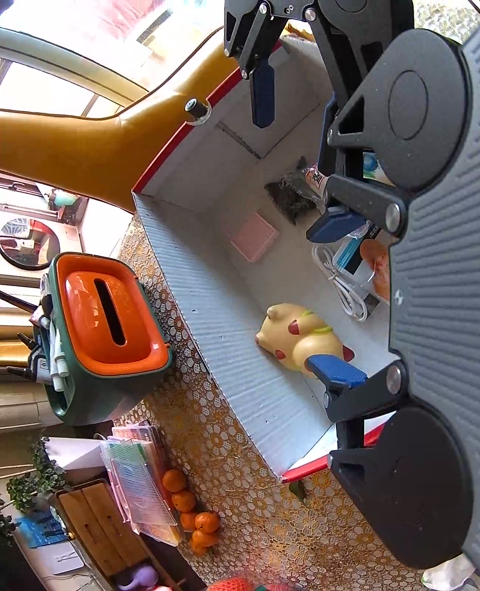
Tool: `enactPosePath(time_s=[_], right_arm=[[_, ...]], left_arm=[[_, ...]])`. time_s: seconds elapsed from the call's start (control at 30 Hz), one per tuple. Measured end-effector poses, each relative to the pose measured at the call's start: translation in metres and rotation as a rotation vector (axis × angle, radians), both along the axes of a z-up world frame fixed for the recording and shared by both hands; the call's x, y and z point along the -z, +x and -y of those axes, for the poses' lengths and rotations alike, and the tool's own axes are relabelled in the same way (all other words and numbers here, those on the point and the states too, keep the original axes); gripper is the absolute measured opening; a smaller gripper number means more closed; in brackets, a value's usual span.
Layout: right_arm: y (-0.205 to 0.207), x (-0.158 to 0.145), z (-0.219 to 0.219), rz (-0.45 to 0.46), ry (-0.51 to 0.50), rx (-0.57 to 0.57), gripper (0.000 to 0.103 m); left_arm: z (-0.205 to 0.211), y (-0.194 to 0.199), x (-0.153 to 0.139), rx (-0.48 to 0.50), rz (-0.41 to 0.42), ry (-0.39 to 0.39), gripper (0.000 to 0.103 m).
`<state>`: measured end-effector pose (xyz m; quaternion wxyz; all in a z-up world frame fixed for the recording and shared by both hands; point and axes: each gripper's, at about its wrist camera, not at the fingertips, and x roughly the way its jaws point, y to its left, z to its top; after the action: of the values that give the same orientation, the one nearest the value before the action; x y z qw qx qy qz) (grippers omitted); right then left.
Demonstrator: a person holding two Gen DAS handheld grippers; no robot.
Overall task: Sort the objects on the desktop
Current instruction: 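Open left tool to drop the toy into the box while right tool drops the pad, then withdraw both open tools from the shoebox back over the table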
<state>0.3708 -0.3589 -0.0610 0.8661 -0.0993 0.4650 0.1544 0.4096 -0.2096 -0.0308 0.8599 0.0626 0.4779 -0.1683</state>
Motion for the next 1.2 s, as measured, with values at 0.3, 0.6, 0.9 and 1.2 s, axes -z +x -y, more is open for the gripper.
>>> enactPosePath(time_s=[0.3, 0.6, 0.9, 1.2], right_arm=[[-0.034, -0.033, -0.002, 0.06, 0.056, -0.032, 0.073], [-0.068, -0.059, -0.006, 0.104, 0.092, -0.051, 0.078], [-0.105, -0.076, -0.008, 0.146, 0.162, -0.061, 0.09], [-0.141, -0.086, -0.013, 0.187, 0.192, -0.062, 0.096]], left_arm=[[-0.014, -0.042, -0.031, 0.016, 0.05, -0.036, 0.066], [-0.025, -0.087, -0.06, 0.033, 0.103, -0.059, 0.066], [-0.04, -0.137, -0.075, 0.037, 0.161, -0.088, 0.076], [-0.067, -0.177, -0.077, 0.008, 0.199, -0.118, 0.085]])
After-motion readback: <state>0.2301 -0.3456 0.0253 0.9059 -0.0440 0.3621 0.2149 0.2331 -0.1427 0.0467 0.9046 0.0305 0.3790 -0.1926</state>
